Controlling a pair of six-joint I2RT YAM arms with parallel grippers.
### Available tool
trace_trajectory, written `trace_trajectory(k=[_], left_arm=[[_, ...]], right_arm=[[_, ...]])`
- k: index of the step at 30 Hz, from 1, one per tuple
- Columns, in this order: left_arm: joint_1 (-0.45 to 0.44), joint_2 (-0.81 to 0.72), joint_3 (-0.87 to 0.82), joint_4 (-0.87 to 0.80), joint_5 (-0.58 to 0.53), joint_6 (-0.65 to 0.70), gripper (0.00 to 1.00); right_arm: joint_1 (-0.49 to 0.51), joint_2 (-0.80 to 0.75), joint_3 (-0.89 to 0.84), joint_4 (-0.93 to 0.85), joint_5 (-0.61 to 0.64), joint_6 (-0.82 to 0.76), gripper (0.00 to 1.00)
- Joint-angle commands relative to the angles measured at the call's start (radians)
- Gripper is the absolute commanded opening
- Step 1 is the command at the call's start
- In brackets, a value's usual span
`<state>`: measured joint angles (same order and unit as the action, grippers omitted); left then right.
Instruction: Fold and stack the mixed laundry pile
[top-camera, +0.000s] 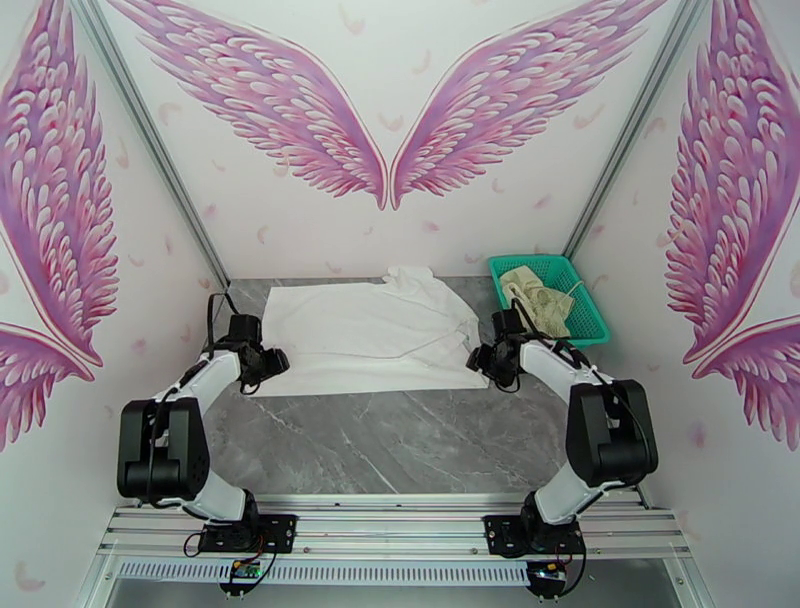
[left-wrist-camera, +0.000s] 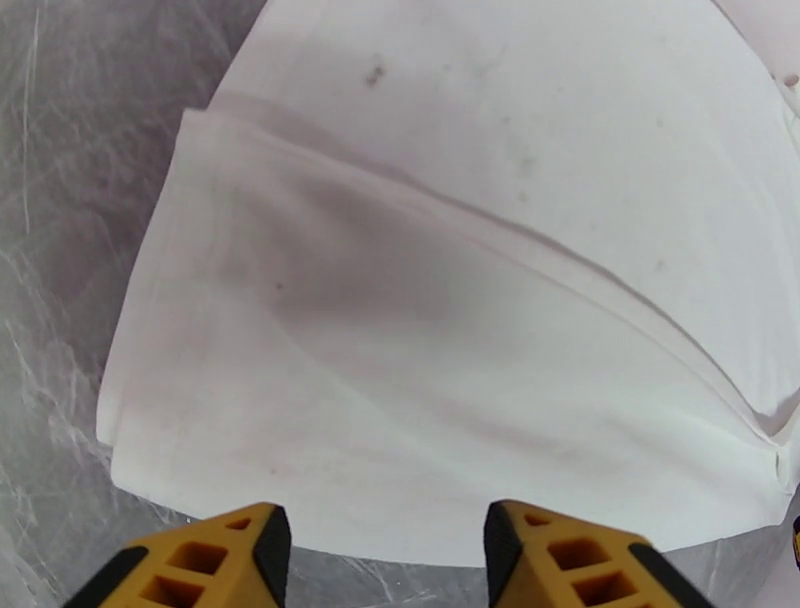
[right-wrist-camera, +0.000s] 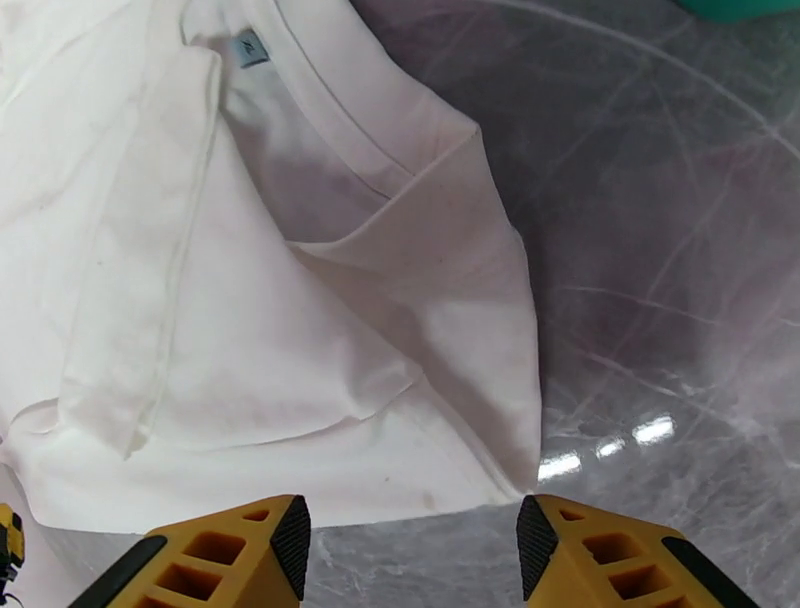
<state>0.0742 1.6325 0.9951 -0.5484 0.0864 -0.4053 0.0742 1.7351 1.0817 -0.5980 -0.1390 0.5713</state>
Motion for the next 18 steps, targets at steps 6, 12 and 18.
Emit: trace_trajectory(k=[6, 12, 18], left_arm=[[0.059, 0.052, 0.053, -0.055, -0.179, -0.011, 0.90], [0.109, 0.060, 0.047, -0.057, -0.205, -0.002, 0.84], [0.147, 0.066, 0.051, -0.096, -0.282, 0.022, 0.91]], right_arm=[[-0.002, 0.103, 0.025, 0.059, -0.019, 0.023, 0.59], [-0.007, 0.067, 0.016, 0.017, 0.044, 0.027, 0.46], [-0.008, 0.054, -0.014, 0.003, 0.039, 0.029, 0.32]])
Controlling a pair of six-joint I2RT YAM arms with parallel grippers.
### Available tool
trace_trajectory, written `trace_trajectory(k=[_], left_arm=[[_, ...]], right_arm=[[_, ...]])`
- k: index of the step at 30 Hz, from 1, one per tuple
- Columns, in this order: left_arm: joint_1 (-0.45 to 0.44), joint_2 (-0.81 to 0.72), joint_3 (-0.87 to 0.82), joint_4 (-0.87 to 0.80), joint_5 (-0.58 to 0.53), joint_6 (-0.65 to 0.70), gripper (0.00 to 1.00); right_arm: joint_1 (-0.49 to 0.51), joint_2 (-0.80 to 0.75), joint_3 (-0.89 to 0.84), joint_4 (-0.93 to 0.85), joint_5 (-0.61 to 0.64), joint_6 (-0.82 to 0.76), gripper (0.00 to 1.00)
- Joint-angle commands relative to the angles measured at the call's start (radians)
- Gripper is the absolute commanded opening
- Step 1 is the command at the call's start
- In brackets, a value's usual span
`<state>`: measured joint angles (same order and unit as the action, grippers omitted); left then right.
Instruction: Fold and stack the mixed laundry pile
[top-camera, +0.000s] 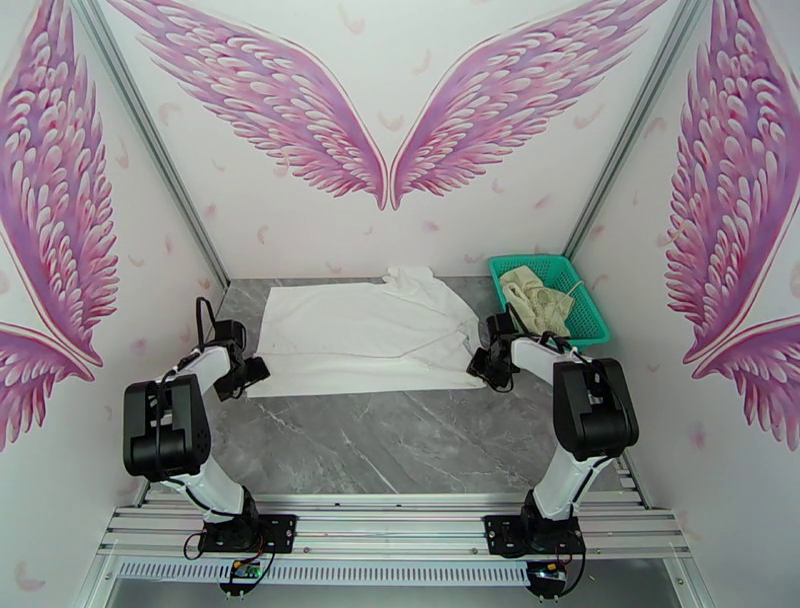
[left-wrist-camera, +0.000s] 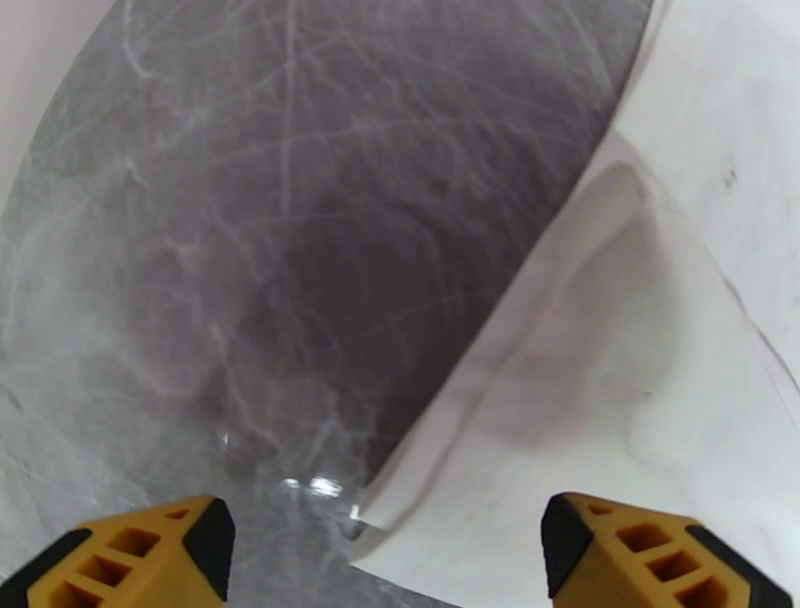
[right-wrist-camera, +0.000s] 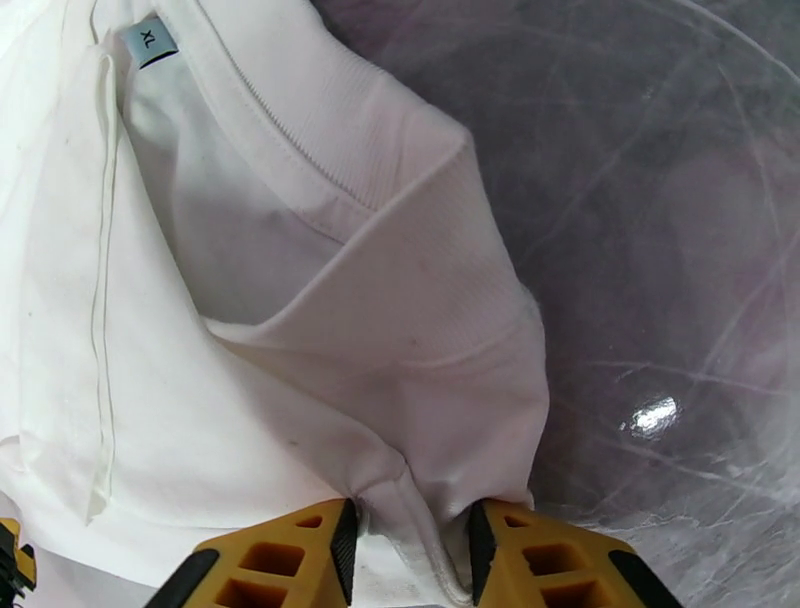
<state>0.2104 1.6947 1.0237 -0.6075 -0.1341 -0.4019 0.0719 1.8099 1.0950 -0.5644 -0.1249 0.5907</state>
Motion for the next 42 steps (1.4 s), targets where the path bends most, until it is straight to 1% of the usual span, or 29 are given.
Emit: trace_trajectory(k=[1, 2, 4, 7, 11, 13, 16, 18, 22, 26, 30, 35, 36, 38, 40, 41, 42], left_arm=[[0.015, 0.004, 0.022, -0.037, -0.061, 0.020, 0.92], [0.019, 0.009, 0.021, -0.031, -0.038, 0.021, 0.91], [0.023, 0.031, 0.022, -0.018, 0.007, 0.017, 0.80], [0.021, 0.059, 0.015, 0.007, 0.034, 0.004, 0.72], [0.023, 0.078, 0.007, 0.025, 0.045, -0.006, 0.50], [0.023, 0.077, 0.003, 0.029, 0.048, -0.006, 0.42], [0.024, 0.068, -0.009, 0.038, 0.046, -0.009, 0.23], [0.030, 0.056, -0.032, 0.056, 0.061, -0.023, 0.01], [0.030, -0.037, -0.123, 0.080, 0.068, -0.076, 0.00], [0.036, -0.157, -0.215, 0.026, 0.060, -0.097, 0.00], [0.045, -0.281, -0.305, -0.026, 0.057, -0.110, 0.00], [0.077, -0.360, -0.370, -0.084, 0.026, -0.142, 0.00], [0.084, -0.382, -0.385, -0.088, 0.036, -0.157, 0.00], [0.087, -0.422, -0.397, -0.105, 0.034, -0.188, 0.00], [0.087, -0.452, -0.396, -0.135, 0.007, -0.213, 0.00], [0.089, -0.466, -0.392, -0.148, -0.010, -0.217, 0.11], [0.089, -0.479, -0.388, -0.161, -0.027, -0.221, 0.35]], right_arm=[[-0.008, -0.024, -0.035, -0.029, 0.027, 0.011, 0.31], [-0.008, -0.026, -0.038, -0.028, 0.026, 0.010, 0.29], [-0.010, -0.026, -0.040, -0.031, 0.031, 0.010, 0.28], [-0.016, -0.029, -0.043, -0.032, 0.036, 0.015, 0.26], [-0.017, -0.033, -0.044, -0.035, 0.031, 0.017, 0.19], [-0.017, -0.038, -0.051, -0.036, 0.031, 0.016, 0.15], [-0.017, -0.045, -0.063, -0.035, 0.031, 0.014, 0.10], [-0.017, -0.059, -0.080, -0.034, 0.031, 0.017, 0.06], [-0.017, -0.106, -0.130, -0.040, 0.023, 0.026, 0.03], [-0.017, -0.195, -0.208, -0.074, 0.023, 0.035, 0.02], [-0.017, -0.313, -0.301, -0.128, 0.049, 0.037, 0.02], [-0.017, -0.443, -0.383, -0.203, 0.083, 0.059, 0.03], [-0.017, -0.469, -0.391, -0.223, 0.090, 0.066, 0.03], [-0.017, -0.519, -0.414, -0.255, 0.091, 0.083, 0.03], [-0.016, -0.572, -0.436, -0.284, 0.092, 0.097, 0.03], [-0.015, -0.598, -0.445, -0.296, 0.094, 0.100, 0.06], [-0.015, -0.621, -0.445, -0.314, 0.108, 0.103, 0.11]])
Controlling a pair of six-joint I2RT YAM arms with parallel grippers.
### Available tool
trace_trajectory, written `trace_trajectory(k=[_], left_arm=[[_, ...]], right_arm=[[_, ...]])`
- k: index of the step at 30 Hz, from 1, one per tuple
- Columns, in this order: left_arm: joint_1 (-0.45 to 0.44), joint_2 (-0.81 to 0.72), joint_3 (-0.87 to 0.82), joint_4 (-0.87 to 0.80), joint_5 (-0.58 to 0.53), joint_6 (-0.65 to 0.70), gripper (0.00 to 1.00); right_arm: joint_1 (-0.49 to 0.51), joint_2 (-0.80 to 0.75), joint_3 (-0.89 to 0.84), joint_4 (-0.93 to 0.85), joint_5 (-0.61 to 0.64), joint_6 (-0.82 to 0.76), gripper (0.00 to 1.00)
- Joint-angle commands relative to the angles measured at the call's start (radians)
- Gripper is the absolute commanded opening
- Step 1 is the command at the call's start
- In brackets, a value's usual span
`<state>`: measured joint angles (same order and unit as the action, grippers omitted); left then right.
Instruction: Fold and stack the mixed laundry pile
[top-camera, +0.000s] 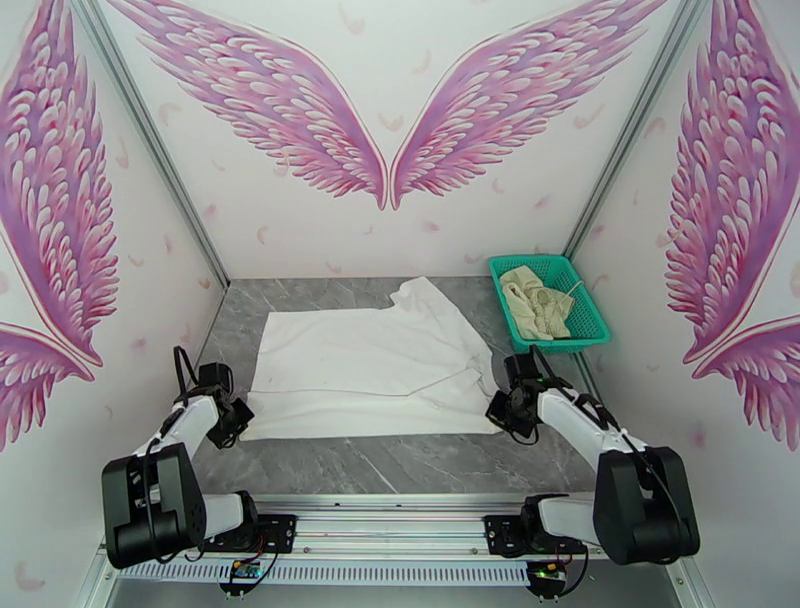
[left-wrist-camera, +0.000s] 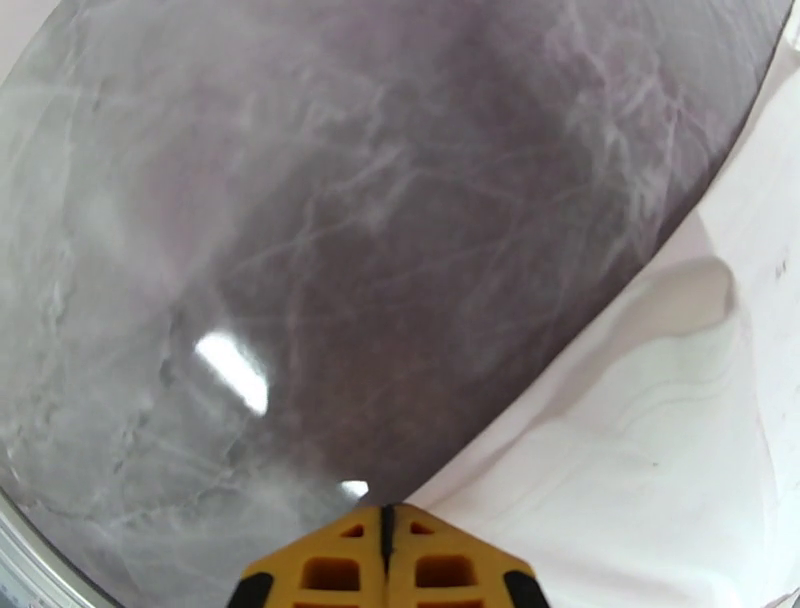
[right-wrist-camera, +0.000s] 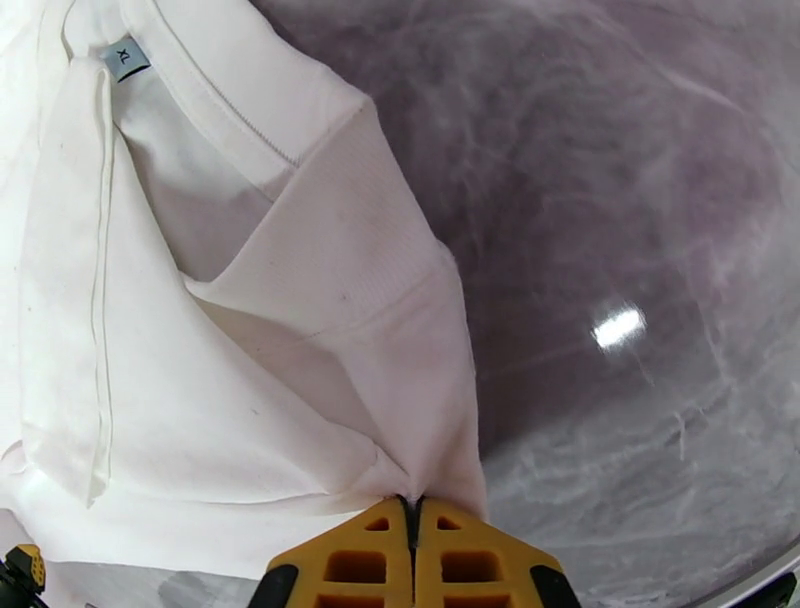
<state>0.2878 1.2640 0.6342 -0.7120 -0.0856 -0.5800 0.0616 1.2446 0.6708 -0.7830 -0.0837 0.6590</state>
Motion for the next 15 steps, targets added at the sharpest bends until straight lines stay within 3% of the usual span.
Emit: trace_trajectory(k=[1, 3, 5, 9, 15], left_arm=[[0.011, -0.061, 0.005, -0.063, -0.087, -0.044, 0.52], [0.013, -0.086, 0.021, -0.078, -0.106, -0.045, 0.70], [0.016, -0.106, 0.057, -0.102, -0.111, -0.030, 0.77], [0.001, -0.095, 0.172, -0.063, -0.011, 0.053, 0.71], [-0.246, 0.213, 0.464, 0.023, 0.097, 0.161, 0.66]], right_arm=[[-0.006, -0.078, -0.014, -0.112, 0.082, 0.035, 0.18], [-0.007, -0.128, 0.016, -0.140, 0.107, 0.035, 0.35], [-0.005, -0.138, 0.075, -0.182, 0.125, 0.018, 0.46], [0.008, -0.076, 0.208, -0.180, 0.127, -0.022, 0.48], [0.143, 0.236, 0.446, -0.058, 0.104, -0.037, 0.48]])
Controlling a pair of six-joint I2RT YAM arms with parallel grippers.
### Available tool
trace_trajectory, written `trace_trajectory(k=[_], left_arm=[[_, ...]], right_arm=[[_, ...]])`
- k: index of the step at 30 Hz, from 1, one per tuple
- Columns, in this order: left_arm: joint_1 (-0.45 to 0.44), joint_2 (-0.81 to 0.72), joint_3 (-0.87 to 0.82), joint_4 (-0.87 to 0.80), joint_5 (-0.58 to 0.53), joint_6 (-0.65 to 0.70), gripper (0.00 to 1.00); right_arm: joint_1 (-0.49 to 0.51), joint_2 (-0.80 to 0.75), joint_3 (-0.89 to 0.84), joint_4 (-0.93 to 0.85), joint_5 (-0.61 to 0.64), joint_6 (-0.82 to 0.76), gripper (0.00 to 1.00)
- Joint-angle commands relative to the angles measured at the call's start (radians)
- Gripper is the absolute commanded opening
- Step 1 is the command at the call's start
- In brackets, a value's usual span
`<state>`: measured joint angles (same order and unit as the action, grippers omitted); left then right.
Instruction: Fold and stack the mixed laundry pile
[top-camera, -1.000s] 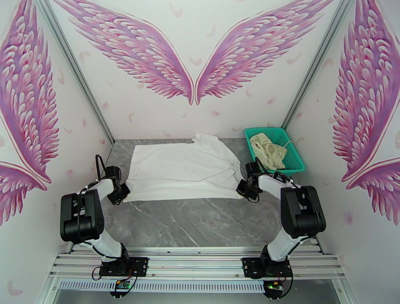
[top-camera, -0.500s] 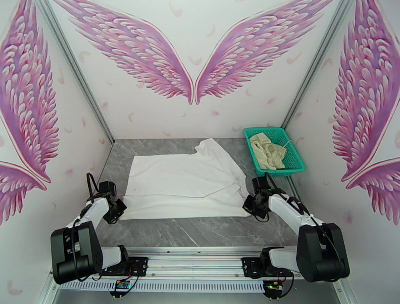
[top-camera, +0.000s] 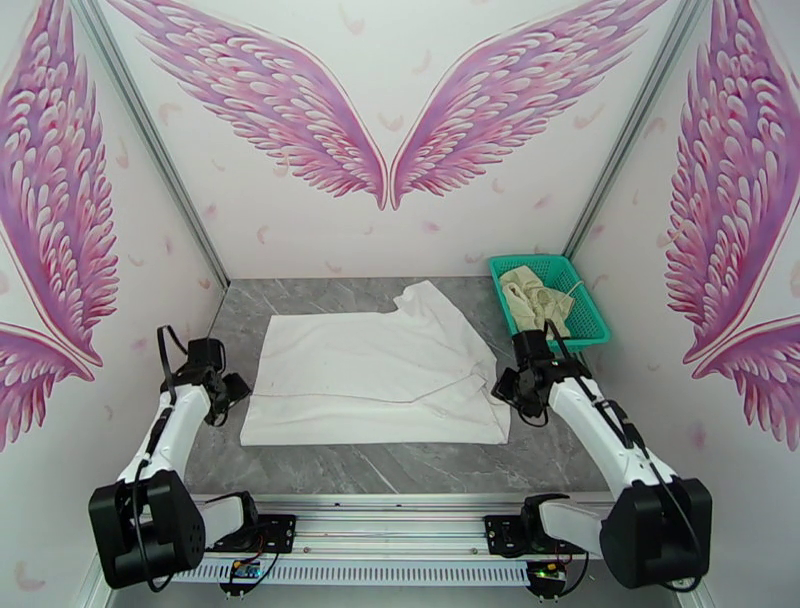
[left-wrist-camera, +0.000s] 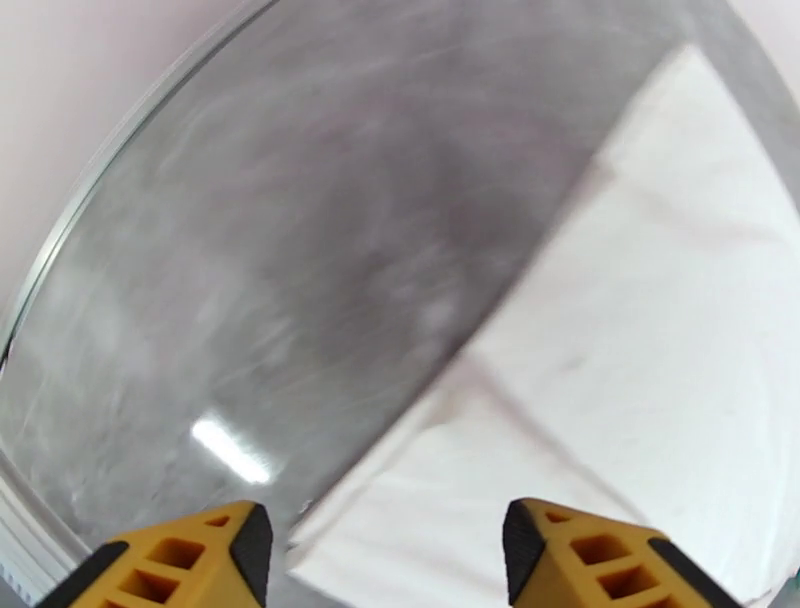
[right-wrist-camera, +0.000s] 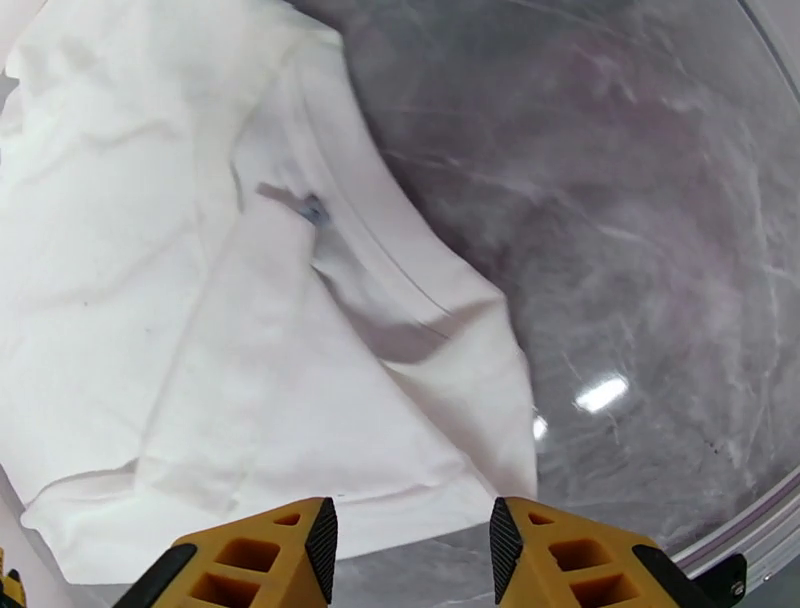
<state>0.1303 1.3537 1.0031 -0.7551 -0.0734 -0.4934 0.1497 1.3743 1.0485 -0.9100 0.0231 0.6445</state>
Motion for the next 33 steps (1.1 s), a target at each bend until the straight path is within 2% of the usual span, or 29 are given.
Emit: trace_trajectory(k=[1, 6, 10, 15, 25, 30, 33], left_arm=[[-0.127, 0.199, 0.144, 0.085, 0.102, 0.085, 0.65], [-0.225, 0.555, 0.376, 0.151, 0.153, 0.097, 0.58], [-0.228, 0.690, 0.386, 0.194, 0.168, 0.029, 0.53], [-0.227, 0.643, 0.219, 0.244, 0.182, 0.000, 0.51], [-0.247, 0.396, -0.066, 0.254, 0.135, -0.059, 0.50], [-0.248, 0.321, -0.137, 0.230, 0.112, -0.052, 0.50], [-0.250, 0.307, -0.132, 0.234, 0.103, -0.040, 0.53]], right_arm=[[0.080, 0.168, 0.104, 0.097, -0.010, -0.020, 0.48], [0.117, 0.458, 0.275, 0.207, -0.092, -0.019, 0.48], [0.117, 0.594, 0.341, 0.204, -0.092, -0.008, 0.48], [0.117, 0.608, 0.249, 0.235, -0.079, 0.018, 0.48], [0.121, 0.439, 0.014, 0.238, -0.049, 0.049, 0.49], [0.126, 0.326, -0.127, 0.254, -0.054, 0.063, 0.49], [0.125, 0.312, -0.130, 0.254, -0.046, 0.049, 0.50]])
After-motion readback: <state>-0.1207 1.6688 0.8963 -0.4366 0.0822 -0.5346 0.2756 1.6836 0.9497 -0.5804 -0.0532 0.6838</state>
